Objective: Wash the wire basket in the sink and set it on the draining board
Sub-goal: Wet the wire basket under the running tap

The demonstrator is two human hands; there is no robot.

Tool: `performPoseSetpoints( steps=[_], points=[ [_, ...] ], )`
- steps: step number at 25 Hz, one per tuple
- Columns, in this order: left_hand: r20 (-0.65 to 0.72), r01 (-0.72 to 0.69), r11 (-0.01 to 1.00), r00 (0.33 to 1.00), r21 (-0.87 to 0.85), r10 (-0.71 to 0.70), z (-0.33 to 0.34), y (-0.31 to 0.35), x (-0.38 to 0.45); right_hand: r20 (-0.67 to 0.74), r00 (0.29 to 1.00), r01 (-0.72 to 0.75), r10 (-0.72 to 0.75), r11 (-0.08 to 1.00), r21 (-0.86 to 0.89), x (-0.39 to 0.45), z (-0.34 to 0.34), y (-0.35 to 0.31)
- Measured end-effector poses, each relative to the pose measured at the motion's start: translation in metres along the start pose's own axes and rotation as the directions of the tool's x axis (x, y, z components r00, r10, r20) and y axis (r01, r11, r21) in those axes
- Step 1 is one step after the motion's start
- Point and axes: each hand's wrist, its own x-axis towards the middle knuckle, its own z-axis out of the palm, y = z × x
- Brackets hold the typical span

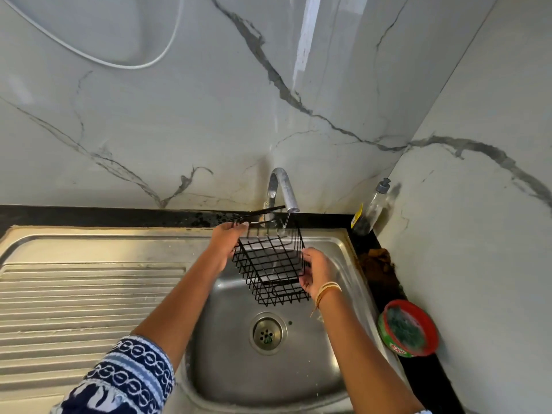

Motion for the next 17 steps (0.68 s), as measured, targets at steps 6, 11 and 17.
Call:
performPoseSetpoints(
  steps=[6,11,17],
  points=[
    [-0.113,0.165,0.97,0.976,-0.177,-0.186,-0.023,-0.019,0.001,0.101,0.91,0.399,-0.401,0.788,-0.469,-0.013,0.034,-0.018],
    [0.03,0.336,0.898,0.939,-0.285,-0.342,-0.017,-0.017,-0.011,0.029,0.795,0.454,-0.606,0.564,-0.69,-0.027,0.046,-0.027],
    [0.145,0.355,0.929,0.929,-0.104,-0.339,-0.006,-0.003,-0.017,0.013,0.733,0.441,-0.681,0.459,-0.771,-0.021,0.037,-0.022]
  ],
)
